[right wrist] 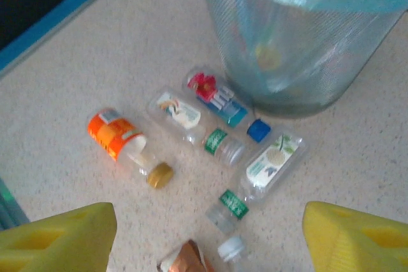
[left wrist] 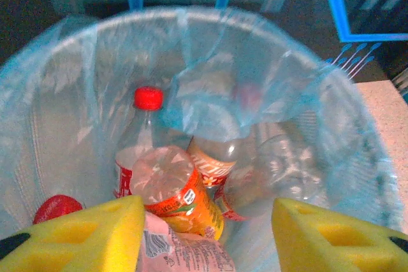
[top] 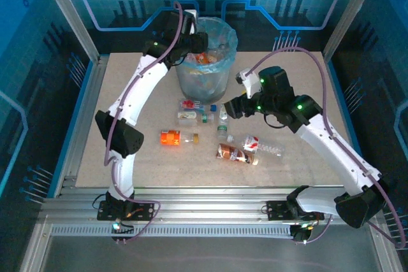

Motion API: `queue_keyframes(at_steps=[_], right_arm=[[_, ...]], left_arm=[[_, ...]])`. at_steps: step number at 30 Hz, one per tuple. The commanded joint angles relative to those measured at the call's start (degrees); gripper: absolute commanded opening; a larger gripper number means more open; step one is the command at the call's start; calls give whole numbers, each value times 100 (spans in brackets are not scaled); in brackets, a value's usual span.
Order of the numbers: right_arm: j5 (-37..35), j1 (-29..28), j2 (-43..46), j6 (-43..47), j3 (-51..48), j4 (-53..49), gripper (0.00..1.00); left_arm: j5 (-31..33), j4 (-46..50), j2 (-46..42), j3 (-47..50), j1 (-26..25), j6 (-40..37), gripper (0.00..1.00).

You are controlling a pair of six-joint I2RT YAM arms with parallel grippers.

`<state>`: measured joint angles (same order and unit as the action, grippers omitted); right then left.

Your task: Put the plastic bottles in the bin

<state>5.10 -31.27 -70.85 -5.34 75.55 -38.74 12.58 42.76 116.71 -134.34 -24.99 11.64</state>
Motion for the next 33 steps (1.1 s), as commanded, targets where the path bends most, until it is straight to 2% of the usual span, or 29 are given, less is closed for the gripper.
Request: queue_keyframes(at_steps=[1,5,10,16,23,33], right_arm=[[-43,-242,62,235,-257,-551,79],[-297,-291,-44,402,-624,-785,82],[-1331,-204,-555,1007,-752,-1421,91],[-1278,-140,-1359,1913,-464,-1942,92],[-1329,-43,-1956,1854,-534,-1918,93],[-1288,270,-2440,1775,-812,-1419,93]], left_arm=[[85,-323,-866,328,-283,-384,59],[130,-1104,-1957,1823,-553,-500,60],[-68,-1645,-3251,3895,-784,-322,65],[-741,-2240,-4329,5996,-880,-133,65],[-1213,-1929,-4767,6736,-896,-101,66],[-1164,-1992,-4973,6956,-902,-10,66]])
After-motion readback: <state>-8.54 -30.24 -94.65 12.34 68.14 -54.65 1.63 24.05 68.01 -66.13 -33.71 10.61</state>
